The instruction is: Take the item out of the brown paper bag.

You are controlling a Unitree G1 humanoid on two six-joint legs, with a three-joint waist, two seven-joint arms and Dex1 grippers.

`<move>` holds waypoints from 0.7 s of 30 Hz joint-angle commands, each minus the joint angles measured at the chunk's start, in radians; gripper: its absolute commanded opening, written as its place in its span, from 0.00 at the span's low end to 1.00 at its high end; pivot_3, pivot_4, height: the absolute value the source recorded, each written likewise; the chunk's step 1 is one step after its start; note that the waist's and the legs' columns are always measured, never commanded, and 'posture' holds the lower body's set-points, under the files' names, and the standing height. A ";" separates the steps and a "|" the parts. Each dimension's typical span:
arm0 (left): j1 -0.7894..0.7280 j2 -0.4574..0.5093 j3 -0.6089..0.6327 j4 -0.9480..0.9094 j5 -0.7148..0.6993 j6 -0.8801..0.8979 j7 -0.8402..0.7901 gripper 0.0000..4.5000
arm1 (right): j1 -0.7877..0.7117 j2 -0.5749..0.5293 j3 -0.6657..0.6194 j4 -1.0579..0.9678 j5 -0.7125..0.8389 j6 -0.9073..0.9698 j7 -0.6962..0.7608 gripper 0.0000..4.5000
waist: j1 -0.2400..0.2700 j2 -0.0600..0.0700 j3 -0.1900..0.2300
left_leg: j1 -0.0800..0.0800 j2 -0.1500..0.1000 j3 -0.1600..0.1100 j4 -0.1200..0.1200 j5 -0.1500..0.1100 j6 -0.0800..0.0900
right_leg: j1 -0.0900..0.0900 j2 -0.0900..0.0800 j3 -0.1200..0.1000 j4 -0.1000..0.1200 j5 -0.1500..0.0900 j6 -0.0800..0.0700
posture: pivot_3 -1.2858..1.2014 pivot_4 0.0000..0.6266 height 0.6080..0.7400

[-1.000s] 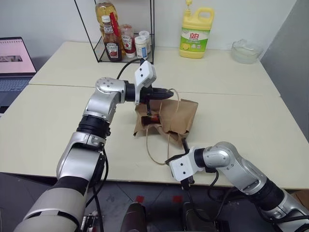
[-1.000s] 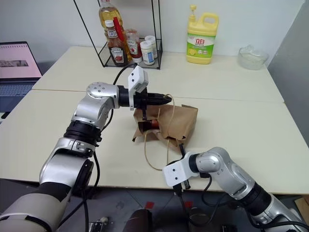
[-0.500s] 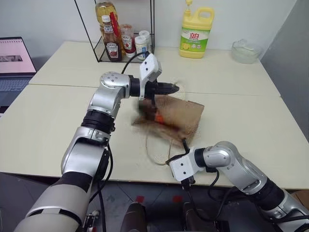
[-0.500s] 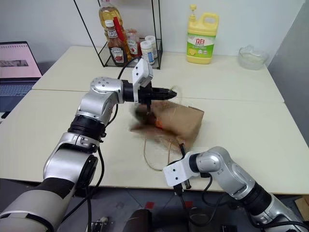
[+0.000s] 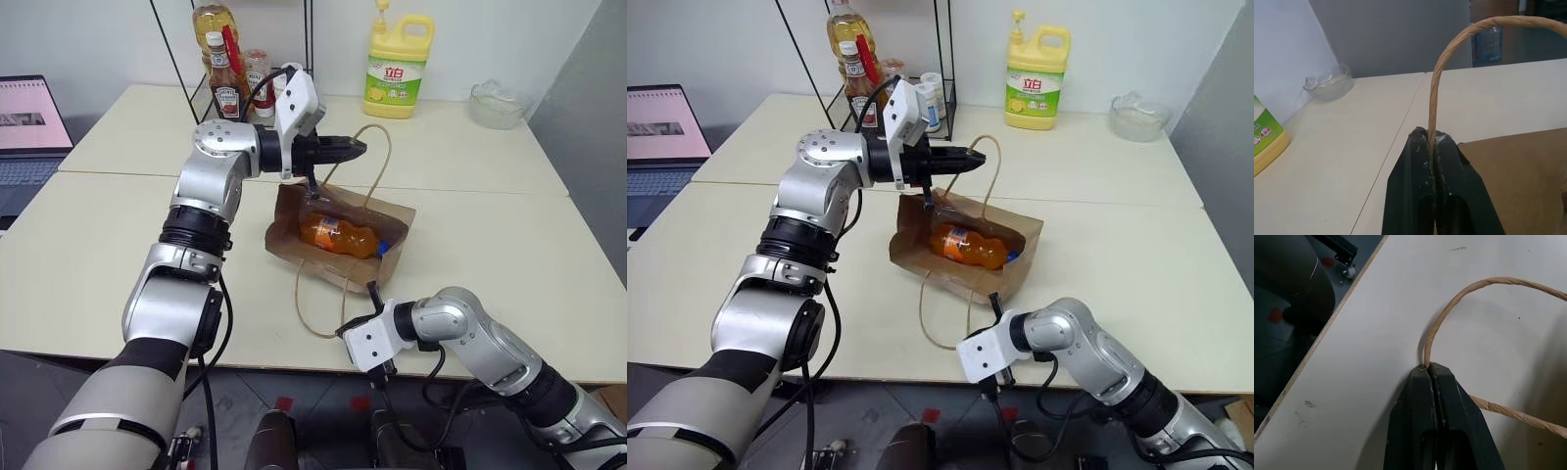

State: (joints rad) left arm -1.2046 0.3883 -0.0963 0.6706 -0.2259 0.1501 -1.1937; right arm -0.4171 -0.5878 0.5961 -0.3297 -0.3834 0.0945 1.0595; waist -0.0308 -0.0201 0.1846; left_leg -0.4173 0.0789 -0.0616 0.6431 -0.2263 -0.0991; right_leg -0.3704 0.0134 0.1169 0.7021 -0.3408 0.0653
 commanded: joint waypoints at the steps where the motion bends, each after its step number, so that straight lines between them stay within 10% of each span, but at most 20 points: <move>1: -0.026 0.010 0.031 -0.082 -0.043 0.034 -0.034 0.00 | 0.025 -0.017 -0.010 -0.020 -0.009 0.025 0.013 0.01 | 0.000 0.000 0.000 | 0.000 0.000 0.000 0.000 0.000 0.000 | 0.000 0.000 0.000 0.000 0.000 0.000 | 0.52 0.24 1.00; 5: 0.024 0.017 0.024 -0.162 -0.060 0.081 -0.066 0.00 | 0.031 -0.002 -0.061 -0.071 0.009 0.074 -0.014 0.13 | 0.001 0.000 0.000 | 0.000 0.000 0.000 0.000 0.000 -0.001 | 0.000 0.000 0.000 0.000 0.000 0.000 | 0.52 0.24 1.00; 16: 0.079 0.014 0.023 -0.240 -0.071 0.132 -0.065 0.00 | -0.022 -0.067 -0.305 -0.373 0.254 0.461 0.112 0.99 | 0.000 0.000 0.000 | -0.001 0.000 0.000 0.000 0.000 -0.001 | 0.000 0.000 0.000 0.000 0.000 0.000 | 0.52 0.24 1.00; 21: 0.078 0.006 0.030 -0.230 -0.078 0.144 -0.063 0.00 | -0.139 -0.037 -0.489 -0.501 0.515 0.821 0.119 0.99 | 0.000 0.000 0.000 | -0.001 0.000 -0.001 0.000 0.000 0.000 | 0.000 0.000 0.000 0.000 0.000 0.000 | 0.52 0.24 1.00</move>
State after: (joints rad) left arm -1.1103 0.3963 -0.0890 0.4705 -0.2759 0.2961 -1.2563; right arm -0.5293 -0.6401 0.1597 -0.7700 0.0372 0.8099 1.1791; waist -0.0309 -0.0198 0.1850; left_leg -0.4178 0.0792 -0.0625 0.6427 -0.2267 -0.0985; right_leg -0.3707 0.0135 0.1163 0.7021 -0.3407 0.0652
